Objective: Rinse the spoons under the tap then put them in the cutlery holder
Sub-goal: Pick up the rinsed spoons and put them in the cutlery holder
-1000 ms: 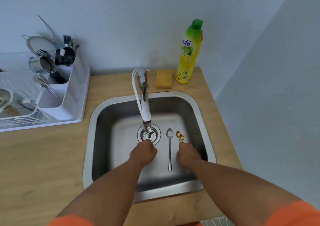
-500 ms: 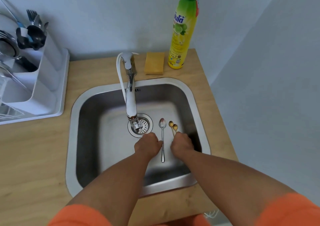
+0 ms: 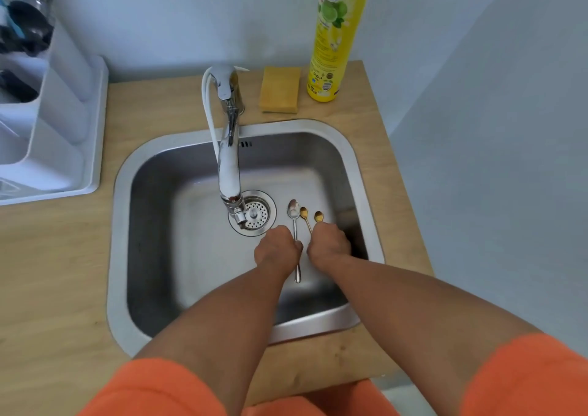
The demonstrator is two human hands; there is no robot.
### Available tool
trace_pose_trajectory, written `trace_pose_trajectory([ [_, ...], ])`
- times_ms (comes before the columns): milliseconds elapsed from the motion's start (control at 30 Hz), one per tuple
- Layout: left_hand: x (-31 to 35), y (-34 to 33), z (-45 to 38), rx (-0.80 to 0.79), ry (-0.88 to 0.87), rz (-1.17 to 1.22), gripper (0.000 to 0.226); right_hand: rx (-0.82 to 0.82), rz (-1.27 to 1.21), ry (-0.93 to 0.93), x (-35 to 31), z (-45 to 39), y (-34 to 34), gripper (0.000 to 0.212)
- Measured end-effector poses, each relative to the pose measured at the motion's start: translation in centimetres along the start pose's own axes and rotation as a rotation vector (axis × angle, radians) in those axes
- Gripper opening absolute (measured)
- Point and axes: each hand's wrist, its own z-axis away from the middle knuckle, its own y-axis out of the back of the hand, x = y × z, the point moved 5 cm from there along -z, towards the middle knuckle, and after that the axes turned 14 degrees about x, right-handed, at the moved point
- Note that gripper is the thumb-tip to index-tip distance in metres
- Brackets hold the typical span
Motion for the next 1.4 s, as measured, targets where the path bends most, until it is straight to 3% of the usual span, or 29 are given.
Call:
trace_pose_trajectory([
  [200, -1.1, 0.1, 0.9, -0.033, 0.06, 0.059, 0.023, -0.057, -0.031, -0.016, -0.4, 1.0, -0.9, 0.014],
  [367, -4.0, 2.0, 1.5, 0.022, 0.1, 0.089, 0.023, -0.065, -0.08, 0.0, -2.0, 2.4, -1.5, 0.009],
  [467, -5.9, 4.2, 1.3, 0.072, 0.14, 0.104, 0.025, -0.066, -0.1, 0.04, -4.3, 3.6, -1.6, 0.018],
  [567, -7.8, 6.5, 1.4, 0.117, 0.172, 0.112, 0.022, -0.068, -0.11, 0.11, -7.3, 5.0, -1.7, 0.01],
  [833, -13.0, 14.3, 1.7, 0.407, 0.184, 0.248, 0.022, 0.03, -0.113, 0.209, -15.2, 7.4, -0.6, 0.005],
  [1133, -15.7, 26.5, 0.6, 0.703, 0.118, 0.47, 0.017, 0.198, -0.231, 0.325, -23.3, 8.4, 4.0, 0.025],
  [1400, -17.0, 38.9, -0.8, 0.991, 0.066, 0.362, 0.013, 0.304, -0.283, 0.414, -28.6, 7.7, 9.2, 0.028],
])
